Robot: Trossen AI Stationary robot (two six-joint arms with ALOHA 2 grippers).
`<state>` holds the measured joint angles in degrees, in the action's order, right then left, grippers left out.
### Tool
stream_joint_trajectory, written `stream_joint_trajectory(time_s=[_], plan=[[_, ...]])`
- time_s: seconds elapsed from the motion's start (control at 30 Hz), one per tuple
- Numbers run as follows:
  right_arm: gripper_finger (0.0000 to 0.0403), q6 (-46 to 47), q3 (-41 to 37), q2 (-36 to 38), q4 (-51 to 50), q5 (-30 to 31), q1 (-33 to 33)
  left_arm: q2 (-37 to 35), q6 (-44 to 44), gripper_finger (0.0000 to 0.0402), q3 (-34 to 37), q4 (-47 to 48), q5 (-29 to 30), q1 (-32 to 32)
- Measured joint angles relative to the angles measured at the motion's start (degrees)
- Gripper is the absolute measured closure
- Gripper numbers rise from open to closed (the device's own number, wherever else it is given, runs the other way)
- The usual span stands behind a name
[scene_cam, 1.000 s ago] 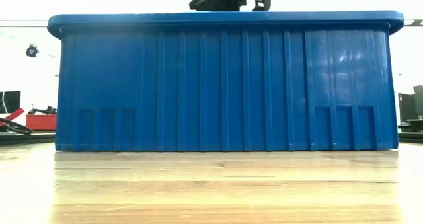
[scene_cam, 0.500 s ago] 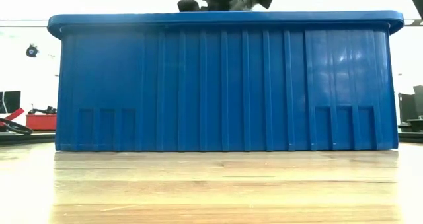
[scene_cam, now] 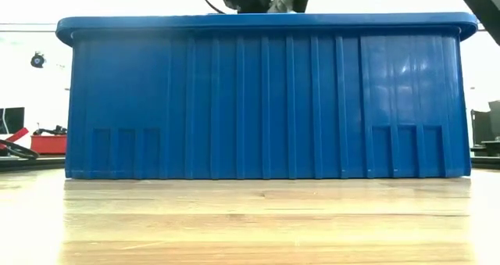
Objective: Pick and place slides into bin
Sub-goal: Put the black slipper into the blue bin
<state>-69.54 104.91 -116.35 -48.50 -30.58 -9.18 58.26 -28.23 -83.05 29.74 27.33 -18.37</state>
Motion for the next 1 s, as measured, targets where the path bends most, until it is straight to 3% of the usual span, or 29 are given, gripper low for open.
stream_joint_trajectory(time_s=[0.2, 0.53, 1.0], plan=[[0.0395, -1.58, 0.74, -0.84, 0.08, -4.09, -0.39, -0.24, 0.04, 0.0217, 0.00, 0.46, -0.02, 0.00], [0.0395, -2.56, -0.14, -4.59, 0.80, -4.68, -0.36, -0.26, 0.04, 0.0217, 0.00, 0.87, -0.02, 0.00], [0.0395, -0.48, -2.21, -3.74, 2.59, -3.65, -0.36, -0.24, 0.05, 0.0217, 0.00, 0.96, -0.02, 0.00]])
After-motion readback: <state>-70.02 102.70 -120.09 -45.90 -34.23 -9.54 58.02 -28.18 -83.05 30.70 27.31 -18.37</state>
